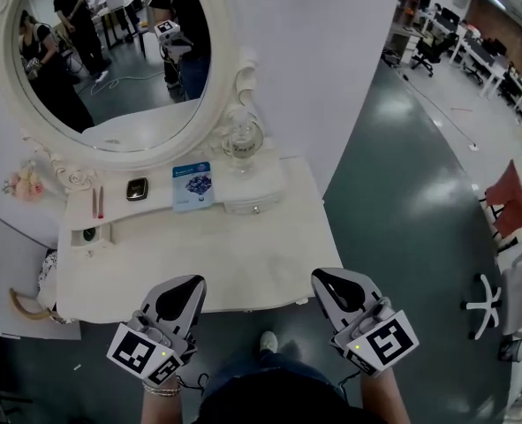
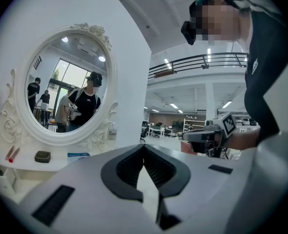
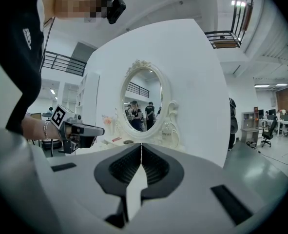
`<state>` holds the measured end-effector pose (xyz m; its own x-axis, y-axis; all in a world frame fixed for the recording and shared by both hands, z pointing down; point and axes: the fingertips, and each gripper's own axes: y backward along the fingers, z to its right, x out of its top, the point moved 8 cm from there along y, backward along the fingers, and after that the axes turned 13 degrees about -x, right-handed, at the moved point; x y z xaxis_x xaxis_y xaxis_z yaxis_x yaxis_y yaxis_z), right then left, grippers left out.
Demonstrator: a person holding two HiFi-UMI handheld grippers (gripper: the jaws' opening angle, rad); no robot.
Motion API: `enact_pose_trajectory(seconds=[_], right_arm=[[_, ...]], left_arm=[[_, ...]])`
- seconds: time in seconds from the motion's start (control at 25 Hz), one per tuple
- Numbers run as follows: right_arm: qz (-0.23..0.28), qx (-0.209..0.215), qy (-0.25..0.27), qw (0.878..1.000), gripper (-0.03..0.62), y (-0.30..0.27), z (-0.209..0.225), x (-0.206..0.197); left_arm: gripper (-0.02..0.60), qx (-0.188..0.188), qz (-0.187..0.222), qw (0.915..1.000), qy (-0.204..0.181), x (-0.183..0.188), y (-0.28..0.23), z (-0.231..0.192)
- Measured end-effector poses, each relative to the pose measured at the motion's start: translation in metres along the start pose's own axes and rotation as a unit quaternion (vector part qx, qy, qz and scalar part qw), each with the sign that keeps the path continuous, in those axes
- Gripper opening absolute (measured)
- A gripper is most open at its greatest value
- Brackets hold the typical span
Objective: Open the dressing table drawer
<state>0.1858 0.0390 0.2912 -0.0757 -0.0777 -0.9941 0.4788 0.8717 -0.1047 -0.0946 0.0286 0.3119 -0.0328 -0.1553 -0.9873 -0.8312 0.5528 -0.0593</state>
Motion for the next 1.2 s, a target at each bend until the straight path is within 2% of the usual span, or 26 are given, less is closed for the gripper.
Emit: enact_pose_trajectory(seconds=[0.16, 0.28, 0.52, 1.2], right_arm=[[0.001, 0.001, -0.012, 1.000, 0.018, 0.002, 0.009, -0.005], [-0.022, -0.006, -0.011, 1.000, 0.018, 0.005, 0.013, -0.015], [-0.031, -0.008, -0.028, 0.999, 0.019, 0.001, 0.015, -0.021], [-0.068, -0.032, -0.046, 0.996, 0.020, -0.070, 0.021, -0.033]], left_arm=[[0.018, 0.015, -0.008, 0.9998, -0.012, -0.004, -0.005, 0.003], [0.018, 0.020, -0.011, 0.9997, -0.007, -0.008, -0.004, 0.005], [0.018, 0.021, -0.019, 0.9996, -0.001, -0.015, -0.004, -0.001], [0.018, -0.022, -0.033, 0.9991, 0.017, -0.024, -0.033, -0.078]])
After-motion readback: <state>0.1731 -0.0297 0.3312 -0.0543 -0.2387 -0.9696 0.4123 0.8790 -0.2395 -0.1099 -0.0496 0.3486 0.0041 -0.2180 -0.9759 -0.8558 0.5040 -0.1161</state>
